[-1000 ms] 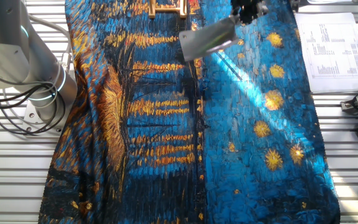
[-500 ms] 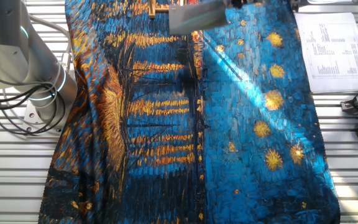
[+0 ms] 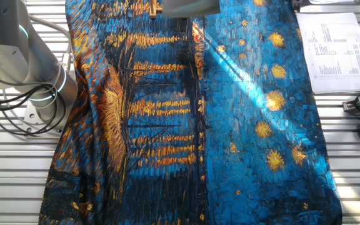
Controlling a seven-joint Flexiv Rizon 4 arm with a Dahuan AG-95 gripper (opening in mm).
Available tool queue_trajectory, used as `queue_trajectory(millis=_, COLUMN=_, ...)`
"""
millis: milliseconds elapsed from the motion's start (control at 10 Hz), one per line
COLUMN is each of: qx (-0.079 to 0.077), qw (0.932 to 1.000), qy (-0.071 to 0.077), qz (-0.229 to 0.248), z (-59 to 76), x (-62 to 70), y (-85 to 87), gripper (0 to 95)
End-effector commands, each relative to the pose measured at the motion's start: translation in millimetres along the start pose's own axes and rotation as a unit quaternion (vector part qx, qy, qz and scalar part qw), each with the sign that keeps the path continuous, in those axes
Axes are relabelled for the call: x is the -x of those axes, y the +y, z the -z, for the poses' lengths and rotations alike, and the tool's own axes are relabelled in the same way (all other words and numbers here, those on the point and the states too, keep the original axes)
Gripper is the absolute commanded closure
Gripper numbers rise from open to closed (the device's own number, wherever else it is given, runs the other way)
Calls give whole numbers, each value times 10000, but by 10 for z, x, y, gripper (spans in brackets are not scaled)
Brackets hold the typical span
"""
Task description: Put the knife on the knife rack
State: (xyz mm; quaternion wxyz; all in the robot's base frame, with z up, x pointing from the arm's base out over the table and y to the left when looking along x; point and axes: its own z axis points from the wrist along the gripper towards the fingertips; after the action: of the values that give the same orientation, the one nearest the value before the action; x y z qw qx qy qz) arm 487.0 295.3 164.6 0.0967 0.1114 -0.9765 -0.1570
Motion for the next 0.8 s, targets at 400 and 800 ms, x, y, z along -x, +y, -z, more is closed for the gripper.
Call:
queue_trajectory(millis=400, qx=7, qw=9989, qy=74, qz=465, z=-3, x=4, y=2, gripper=950)
queue_trajectory(millis=800, qx=557, qw=9982, qy=137, qz=193, z=-68, x=-76, y=59, gripper=950)
